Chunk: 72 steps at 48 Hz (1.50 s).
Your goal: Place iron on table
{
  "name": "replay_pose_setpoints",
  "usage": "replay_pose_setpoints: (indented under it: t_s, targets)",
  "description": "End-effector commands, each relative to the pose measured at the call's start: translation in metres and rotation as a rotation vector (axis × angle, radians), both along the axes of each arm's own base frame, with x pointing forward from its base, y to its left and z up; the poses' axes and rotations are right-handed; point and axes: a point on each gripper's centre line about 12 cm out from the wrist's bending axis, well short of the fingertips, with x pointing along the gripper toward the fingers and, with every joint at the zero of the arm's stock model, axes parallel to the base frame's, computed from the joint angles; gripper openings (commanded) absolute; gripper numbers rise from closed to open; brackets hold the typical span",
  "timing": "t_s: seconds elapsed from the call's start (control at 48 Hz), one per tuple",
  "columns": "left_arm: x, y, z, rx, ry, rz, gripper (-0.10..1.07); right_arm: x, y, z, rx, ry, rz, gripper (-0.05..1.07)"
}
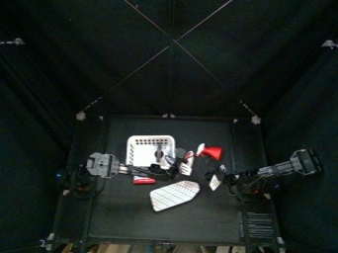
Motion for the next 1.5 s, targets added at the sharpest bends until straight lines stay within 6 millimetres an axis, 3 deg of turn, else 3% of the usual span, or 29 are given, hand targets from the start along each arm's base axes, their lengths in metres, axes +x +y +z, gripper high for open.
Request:
replay_pose_setpoints:
  t_s: [0.0,0.146,0.333,0.75,1.188,1.479]
  targets:
    - [0.006,0.003,0.017,0.000,-0.046,-0.004,0.54,0.002,0.001,0.004,0.002,-0.014,0.004,0.36]
    - [0.008,0.001,0.009,-0.009,-0.040,-0.013,0.63,0.003,0.001,0.004,0.003,-0.012,0.003,0.36]
    - [0.008,0.002,0.012,-0.008,-0.046,-0.014,0.69,0.003,0.000,0.003,-0.004,-0.009,0.004,0.36]
    - [0.006,-0.003,0.045,0.052,-0.095,-0.045,0.69,0.003,0.000,0.002,-0.001,-0.006,0.000,0.36]
    - [0.005,-0.009,0.046,0.058,-0.092,-0.051,0.69,0.002,-0.001,0.002,-0.005,-0.004,0.000,0.36]
    - [0.000,-0.026,0.066,0.067,-0.124,-0.088,0.69,0.002,-0.002,0.001,0.001,-0.002,-0.008,0.36]
